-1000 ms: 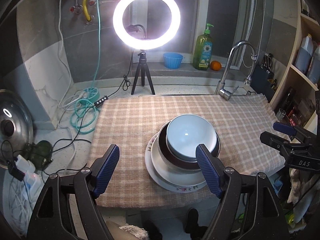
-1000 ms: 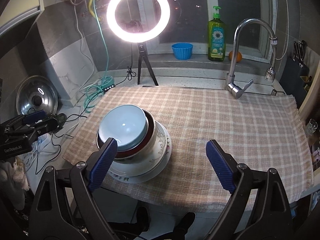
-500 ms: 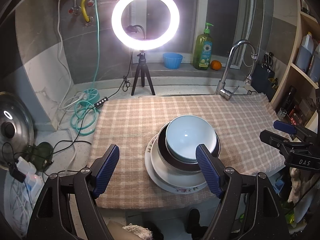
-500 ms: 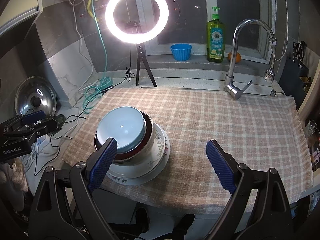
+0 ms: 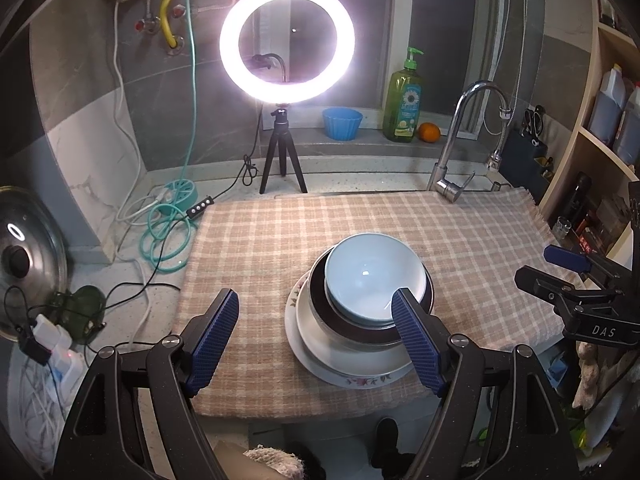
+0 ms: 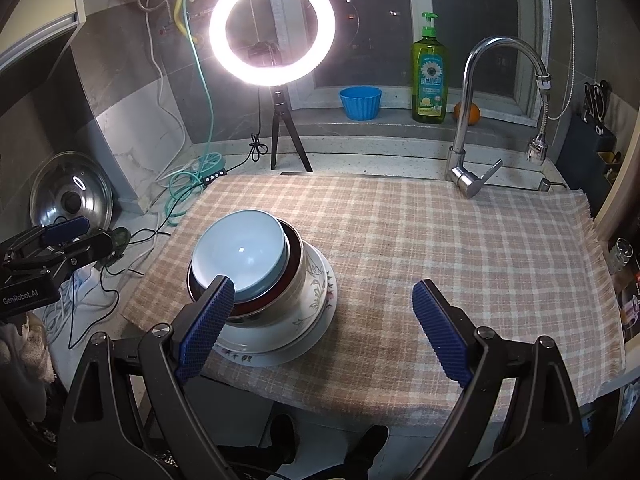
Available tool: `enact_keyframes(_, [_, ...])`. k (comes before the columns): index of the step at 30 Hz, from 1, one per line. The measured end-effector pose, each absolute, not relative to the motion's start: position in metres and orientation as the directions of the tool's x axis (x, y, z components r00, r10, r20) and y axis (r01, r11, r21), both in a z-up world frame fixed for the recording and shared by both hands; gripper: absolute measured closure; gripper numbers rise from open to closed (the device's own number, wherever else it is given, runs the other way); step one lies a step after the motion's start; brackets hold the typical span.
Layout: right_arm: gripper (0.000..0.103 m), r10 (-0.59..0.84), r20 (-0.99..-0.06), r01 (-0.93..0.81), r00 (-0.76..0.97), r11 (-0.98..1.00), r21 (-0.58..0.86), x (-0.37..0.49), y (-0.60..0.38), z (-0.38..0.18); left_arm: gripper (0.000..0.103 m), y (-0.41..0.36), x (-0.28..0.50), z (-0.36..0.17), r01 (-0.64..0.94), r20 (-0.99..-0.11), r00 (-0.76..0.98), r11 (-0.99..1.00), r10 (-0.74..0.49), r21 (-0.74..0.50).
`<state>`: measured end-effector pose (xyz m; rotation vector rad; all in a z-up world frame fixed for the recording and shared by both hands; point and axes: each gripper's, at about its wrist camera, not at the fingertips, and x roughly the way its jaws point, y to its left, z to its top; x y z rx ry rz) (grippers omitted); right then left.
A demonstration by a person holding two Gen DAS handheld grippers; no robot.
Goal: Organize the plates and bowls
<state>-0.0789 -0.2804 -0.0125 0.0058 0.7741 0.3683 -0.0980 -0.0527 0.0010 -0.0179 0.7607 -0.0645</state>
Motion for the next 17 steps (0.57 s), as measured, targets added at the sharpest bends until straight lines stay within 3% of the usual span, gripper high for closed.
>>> enact_keyframes(17, [0.01, 0.324, -0.687, -0.326, 0.651, 0.936, 0.133, -0.0801, -0.2818, -0.0131, 0.024, -0.0536, -0.096, 0.0024, 0.054, -0.681, 0.73, 0.998, -0.062, -0.034])
